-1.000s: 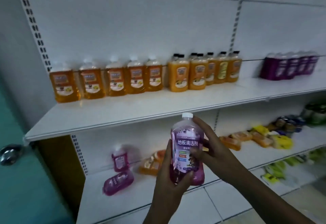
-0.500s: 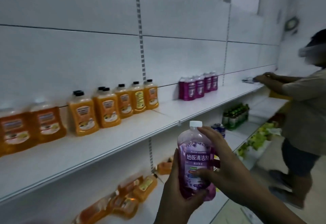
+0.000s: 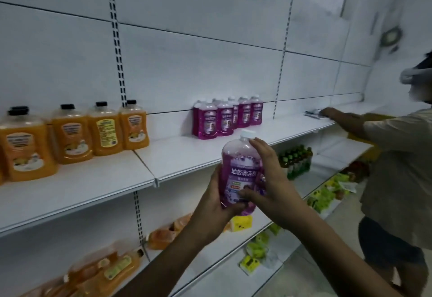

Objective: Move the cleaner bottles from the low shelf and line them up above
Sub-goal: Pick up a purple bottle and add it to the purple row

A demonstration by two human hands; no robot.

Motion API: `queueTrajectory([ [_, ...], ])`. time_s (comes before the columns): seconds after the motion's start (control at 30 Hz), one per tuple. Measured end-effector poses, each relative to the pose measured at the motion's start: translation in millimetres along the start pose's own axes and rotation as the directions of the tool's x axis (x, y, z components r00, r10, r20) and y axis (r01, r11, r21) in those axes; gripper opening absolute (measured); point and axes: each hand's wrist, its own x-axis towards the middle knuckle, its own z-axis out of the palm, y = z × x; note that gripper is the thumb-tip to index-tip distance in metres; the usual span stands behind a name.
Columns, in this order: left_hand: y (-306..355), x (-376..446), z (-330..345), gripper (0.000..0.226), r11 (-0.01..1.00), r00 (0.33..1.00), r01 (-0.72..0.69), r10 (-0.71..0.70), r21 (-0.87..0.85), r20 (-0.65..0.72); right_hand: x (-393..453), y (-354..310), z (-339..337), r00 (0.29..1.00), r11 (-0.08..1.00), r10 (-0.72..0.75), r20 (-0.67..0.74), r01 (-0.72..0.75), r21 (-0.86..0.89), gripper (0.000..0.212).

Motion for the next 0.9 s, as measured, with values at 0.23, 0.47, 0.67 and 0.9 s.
queueTrajectory([
  [0.23,-54.9,122.1,38.7,0.074,0.998,1.0,0.019,-0.02,0.067,0.022,75.6,119.0,-29.5,0.999,0.998,-0.04,0.018,0.041,-0.049,0.1],
  [0.47,-95.6,264.7,66.2,0.085,0.962,0.999,-0.033,0.035,0.272,-0.002,177.3,224.8,-60.2,0.994,0.991,-0.104,-0.032,0.101,-0.086,0.095],
  [0.67,-134.6,342.5,78.3,0.078,0.828,0.984,0.159,-0.088,0.538,-0.154,237.4,312.4,-54.8,0.988,0.985,-0.153,0.01,0.153,-0.076,0.095],
  [0.9,-167.9,378.5,70.7,0.075,0.483,0.942,0.332,-0.131,0.81,-0.308,299.7,379.6,-33.8,0.941,0.949,-0.31,0.135,0.316,-0.025,0.091],
])
